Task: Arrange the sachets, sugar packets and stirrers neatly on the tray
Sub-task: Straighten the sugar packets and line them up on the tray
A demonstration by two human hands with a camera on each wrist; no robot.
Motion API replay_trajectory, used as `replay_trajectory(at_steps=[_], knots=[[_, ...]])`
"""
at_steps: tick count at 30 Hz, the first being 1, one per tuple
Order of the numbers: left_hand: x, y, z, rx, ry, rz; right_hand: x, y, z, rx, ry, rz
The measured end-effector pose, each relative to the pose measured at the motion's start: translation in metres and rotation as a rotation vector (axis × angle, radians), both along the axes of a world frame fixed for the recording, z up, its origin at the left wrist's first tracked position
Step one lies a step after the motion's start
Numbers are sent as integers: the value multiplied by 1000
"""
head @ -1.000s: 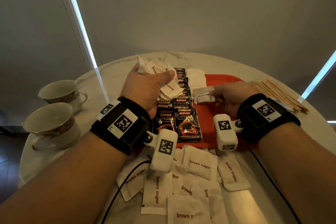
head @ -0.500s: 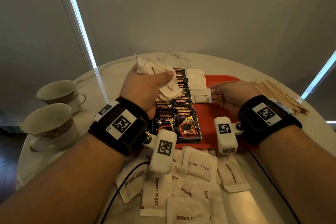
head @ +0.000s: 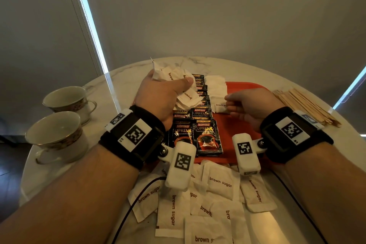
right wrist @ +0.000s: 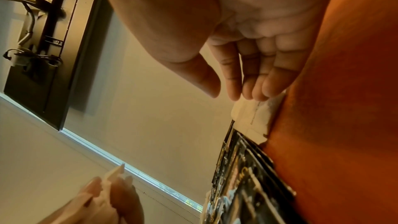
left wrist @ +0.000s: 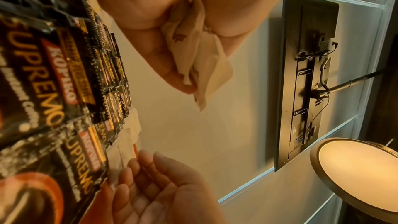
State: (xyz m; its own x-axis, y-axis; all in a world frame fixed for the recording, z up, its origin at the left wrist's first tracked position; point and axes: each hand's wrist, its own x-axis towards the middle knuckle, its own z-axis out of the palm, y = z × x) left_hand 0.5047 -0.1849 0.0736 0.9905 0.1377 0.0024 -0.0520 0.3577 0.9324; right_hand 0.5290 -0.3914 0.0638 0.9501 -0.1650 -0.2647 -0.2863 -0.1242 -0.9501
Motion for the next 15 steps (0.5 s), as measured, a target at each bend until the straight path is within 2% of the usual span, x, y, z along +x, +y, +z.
replay_trajectory(at_steps=[6, 10, 12, 15], knots=[[-2, -2, 0, 27, 1, 2, -4, -4, 4, 67, 62, 44], [-5, -6, -1, 23, 12, -2, -11, 3, 10, 131, -8, 53], [-7, -8, -1, 14, 8, 5, -19, 9, 18, 165, -80, 121], [-9, -11, -1, -2, -11, 19, -35, 20, 27, 99, -132, 351]])
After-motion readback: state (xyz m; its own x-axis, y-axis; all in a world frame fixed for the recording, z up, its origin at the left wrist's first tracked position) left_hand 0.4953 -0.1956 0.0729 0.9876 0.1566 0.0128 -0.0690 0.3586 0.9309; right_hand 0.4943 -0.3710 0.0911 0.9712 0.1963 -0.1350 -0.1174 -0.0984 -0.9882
